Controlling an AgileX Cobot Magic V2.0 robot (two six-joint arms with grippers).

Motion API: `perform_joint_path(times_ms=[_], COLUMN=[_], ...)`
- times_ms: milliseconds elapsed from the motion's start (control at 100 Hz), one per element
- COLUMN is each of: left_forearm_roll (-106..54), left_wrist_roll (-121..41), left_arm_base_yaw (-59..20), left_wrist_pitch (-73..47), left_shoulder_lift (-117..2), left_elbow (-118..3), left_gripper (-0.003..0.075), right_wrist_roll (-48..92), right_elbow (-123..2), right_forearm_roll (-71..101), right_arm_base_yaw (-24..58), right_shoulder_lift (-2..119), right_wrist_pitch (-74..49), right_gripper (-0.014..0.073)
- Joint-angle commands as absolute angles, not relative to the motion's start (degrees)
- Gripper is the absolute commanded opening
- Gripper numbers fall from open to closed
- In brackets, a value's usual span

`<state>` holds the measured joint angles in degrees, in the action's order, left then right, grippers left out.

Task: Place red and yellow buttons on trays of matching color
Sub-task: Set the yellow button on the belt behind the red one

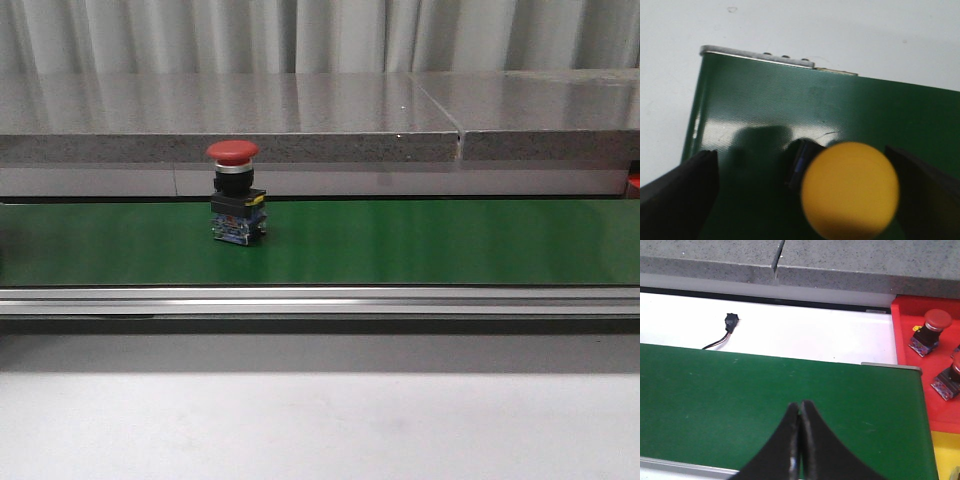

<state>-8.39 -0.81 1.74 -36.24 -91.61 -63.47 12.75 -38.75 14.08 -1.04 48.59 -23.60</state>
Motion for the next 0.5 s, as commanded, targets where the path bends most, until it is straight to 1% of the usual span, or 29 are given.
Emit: perform_joint_path(times_ms=[0, 80, 290, 490], left_forearm_roll=[-8.83, -8.83, -8.40, -8.26], left_wrist_roll=[-1.66, -2.04, -2.17, -2.31], left_arm_base_yaw=[-0.09, -1.61, -4.57, -4.94], left_wrist_pitch=[-34.02, -33.89, -33.64, -32.36], left_shoulder_lift=[-89.75, -89.51, -87.85, -82.04], left_elbow=[-64.99, -65.22, -67.30, -68.03], left_gripper=[0.0658, 0.0630, 0.0630, 0.0630], right_wrist_roll=[12.92, 12.92, 12.92, 12.92], right_elbow=[-40.38, -40.38, -40.38, -40.38], right_forearm_roll=[14.17, 14.17, 14.17, 14.17], right_arm_base_yaw=[-0.92, -0.92, -0.92, -0.92], right_shoulder_lift=[47.84, 47.84, 47.84, 47.84], right_wrist_pitch=[-20.02, -20.02, -20.02, -20.02], right_gripper=[-0.0067, -0.0067, -0.0067, -0.0067])
